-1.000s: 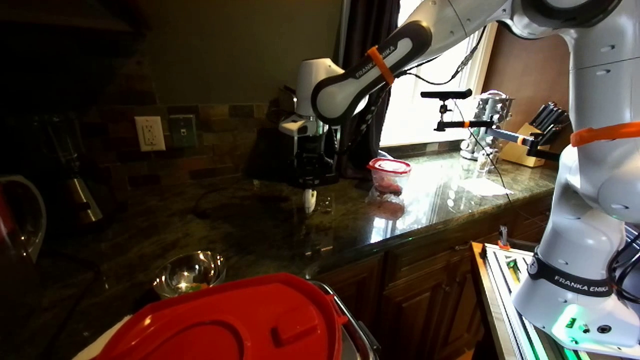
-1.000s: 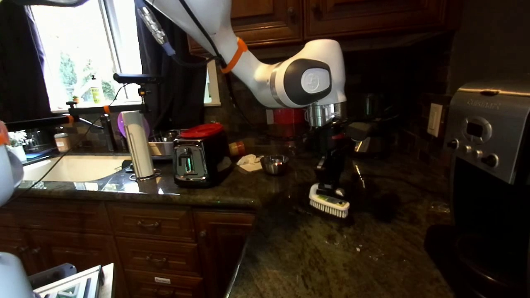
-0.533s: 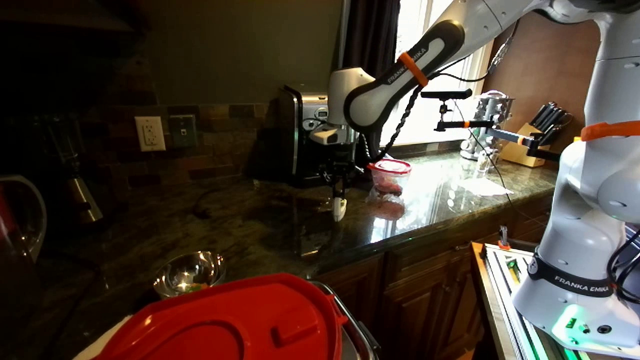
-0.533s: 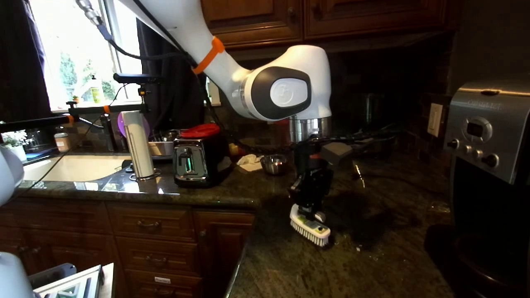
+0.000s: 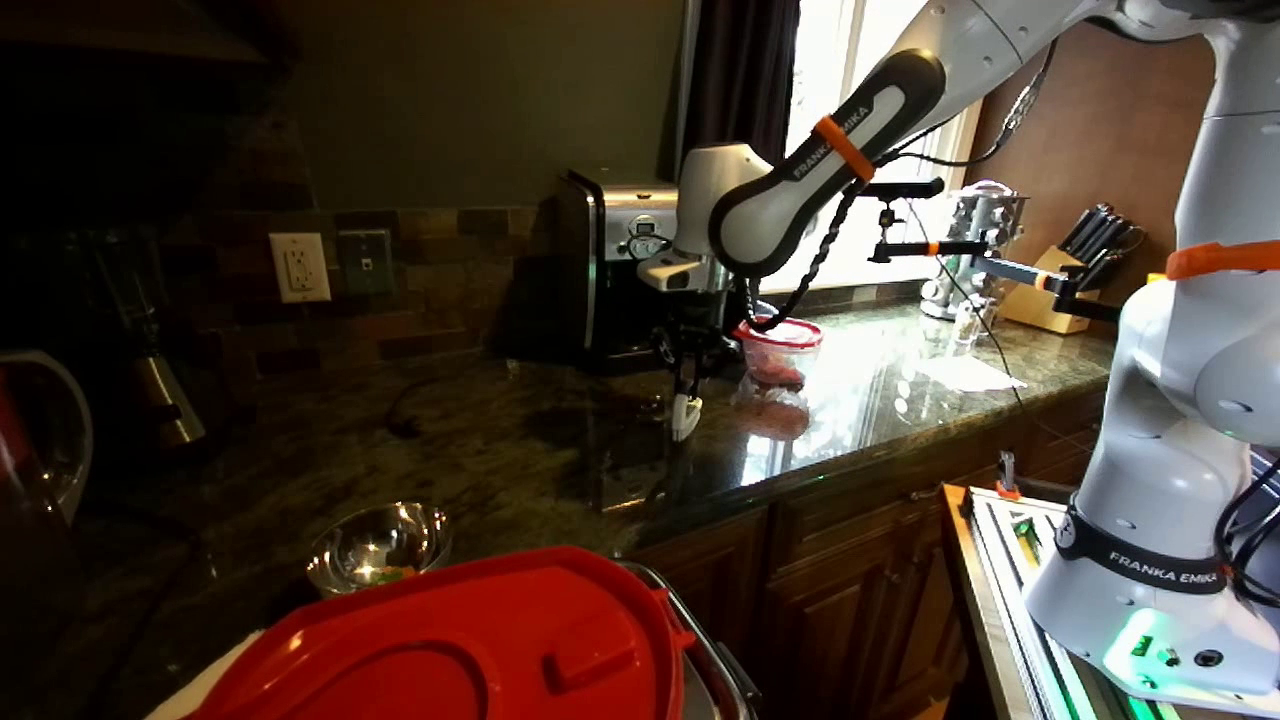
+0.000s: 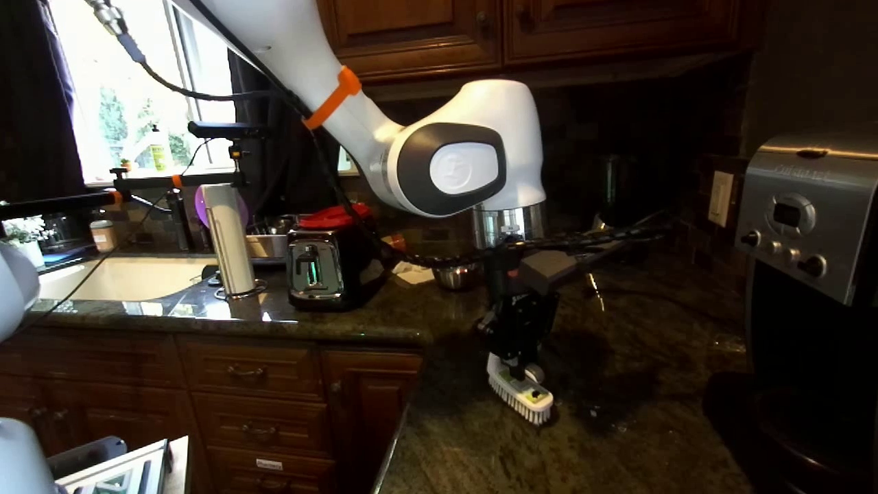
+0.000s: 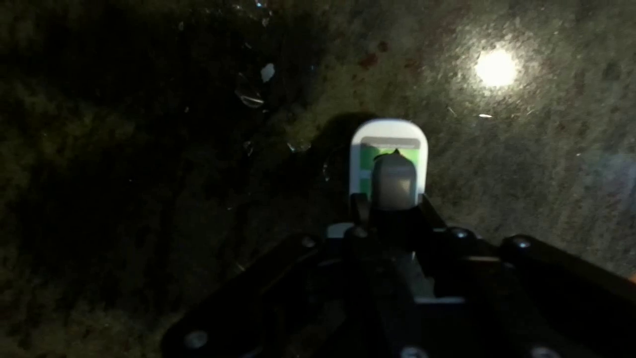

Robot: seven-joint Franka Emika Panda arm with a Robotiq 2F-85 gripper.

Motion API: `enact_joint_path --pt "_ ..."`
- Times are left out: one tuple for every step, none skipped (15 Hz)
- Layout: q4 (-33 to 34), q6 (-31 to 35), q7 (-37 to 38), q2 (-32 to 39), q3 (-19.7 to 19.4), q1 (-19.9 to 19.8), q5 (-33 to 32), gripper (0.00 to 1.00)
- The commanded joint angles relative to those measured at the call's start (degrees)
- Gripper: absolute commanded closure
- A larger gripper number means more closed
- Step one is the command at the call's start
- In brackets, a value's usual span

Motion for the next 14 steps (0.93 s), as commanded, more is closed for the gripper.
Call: enact_joint_path --pt "3.28 -2.62 1.49 2.40 -1.26 0.69 -3.55 0.94" --pt "4.52 -3.96 1.01 3.27 -1.32 0.69 -4.06 0.94" --pt "6.49 -6.50 -0.74 4.74 -1.17 0.64 -3.46 0.94" --pt "7.94 -8.66 -1.58 5.78 -0.99 0.65 -3.21 0.94" --pt "9.48 -10.81 -4.05 6.71 -0.50 0.53 -1.33 0.94" --pt "10.98 -13.23 -6.03 7.46 -0.18 0.44 -0.38 0.94" --pt "12.83 -16.80 -7.89 7.42 -0.02 0.41 -0.54 0.94" --pt "14.13 -18.13 -9.17 7.50 0.15 0.34 -0.18 0.94" --pt "16.35 -20.78 -8.43 7.78 -0.09 0.65 -1.63 0.94" --pt "18.18 -22.72 -8.43 8.36 -0.19 0.73 -2.14 0.94" --pt "20.19 -24.90 -8.56 9.25 -0.18 0.77 -2.11 0.94" --pt "21.71 -26.60 -8.14 9.92 -0.20 0.89 -2.41 0.94" --pt "23.13 -28.73 -5.68 10.82 -0.43 1.37 -4.03 0.94" --pt "24.25 -30.51 -3.21 11.45 -0.64 1.72 -5.35 0.94"
